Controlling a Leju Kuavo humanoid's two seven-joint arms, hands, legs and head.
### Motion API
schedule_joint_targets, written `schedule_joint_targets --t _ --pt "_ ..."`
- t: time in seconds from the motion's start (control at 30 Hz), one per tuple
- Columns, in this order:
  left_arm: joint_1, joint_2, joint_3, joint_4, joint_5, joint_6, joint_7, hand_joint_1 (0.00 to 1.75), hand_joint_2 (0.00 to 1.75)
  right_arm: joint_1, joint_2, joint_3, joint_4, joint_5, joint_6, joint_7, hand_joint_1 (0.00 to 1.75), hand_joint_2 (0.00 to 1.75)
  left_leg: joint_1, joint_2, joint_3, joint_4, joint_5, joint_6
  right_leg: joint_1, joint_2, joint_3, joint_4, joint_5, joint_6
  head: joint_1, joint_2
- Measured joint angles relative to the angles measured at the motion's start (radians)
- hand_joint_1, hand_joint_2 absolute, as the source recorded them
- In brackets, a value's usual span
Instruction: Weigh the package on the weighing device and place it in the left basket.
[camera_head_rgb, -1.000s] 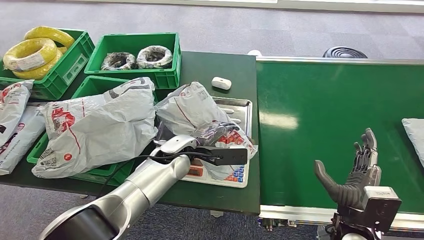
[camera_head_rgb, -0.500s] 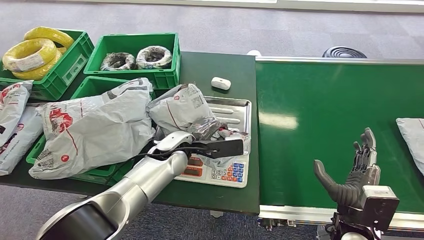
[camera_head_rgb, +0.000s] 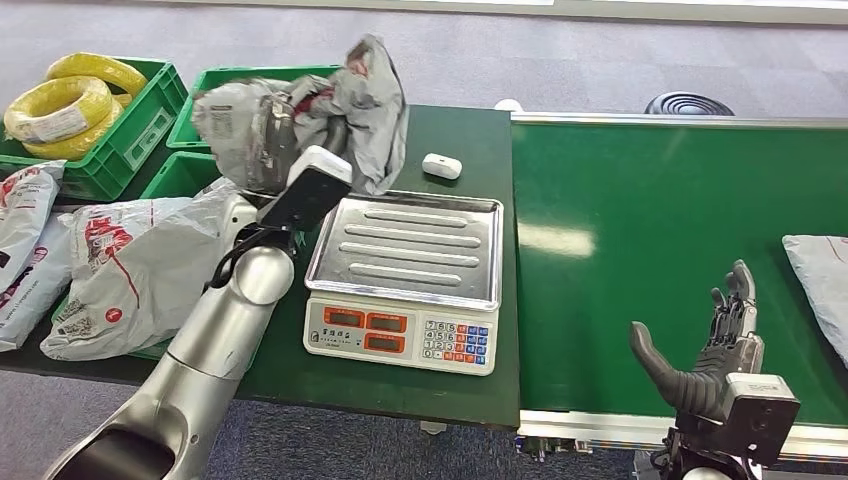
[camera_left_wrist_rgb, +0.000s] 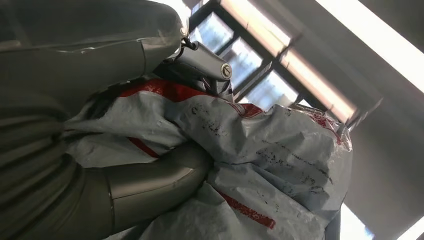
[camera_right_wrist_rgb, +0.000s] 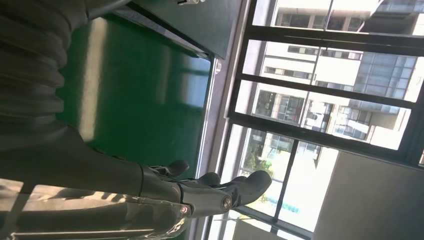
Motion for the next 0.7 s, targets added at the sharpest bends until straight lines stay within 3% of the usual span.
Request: schedule_joint_targets --t 0.13,0.23,0.43,0.7 --pt "0.02 0.024 0.051 -0.141 -0.026 0.14 -0.059 1.75 1.75 0.011 0.001 0.0 0.0 -0.009 -0.017 -0.002 0.0 1.75 0.0 0.0 0.0 0.0 0.0 0.0 0.0 0.0 0.0 0.0 0.0 0.0 0.0 0.0" --pt "0.025 0.043 0.089 -0.199 -0.074 0.167 -0.006 1.74 1.75 0.02 0.002 0.0 -0.001 -0.01 -0.027 -0.002 0.0 1.75 0.0 0.0 0.0 0.0 0.0 0.0 0.0 0.0 0.0 0.0 0.0 0.0 0.0 0.0" --pt "0.012 0.093 0.189 -0.139 -0.16 -0.003 0.264 1.75 1.75 0.024 0.006 0.005 -0.004 -0.001 -0.034 0.002 0.0 1.75 0.0 0.0 0.001 0.0 0.001 0.0 0.0 0.0 0.001 0.0 0.0 0.0 0.0 0.0" --pt "-0.062 0.148 0.289 0.209 -0.24 -0.189 0.394 1.74 1.75 -0.011 0.009 0.018 0.002 0.017 -0.018 0.02 0.0 1.75 0.0 0.0 0.001 0.0 0.001 -0.001 0.0 0.0 0.0 0.001 0.0 0.0 0.0 0.0"
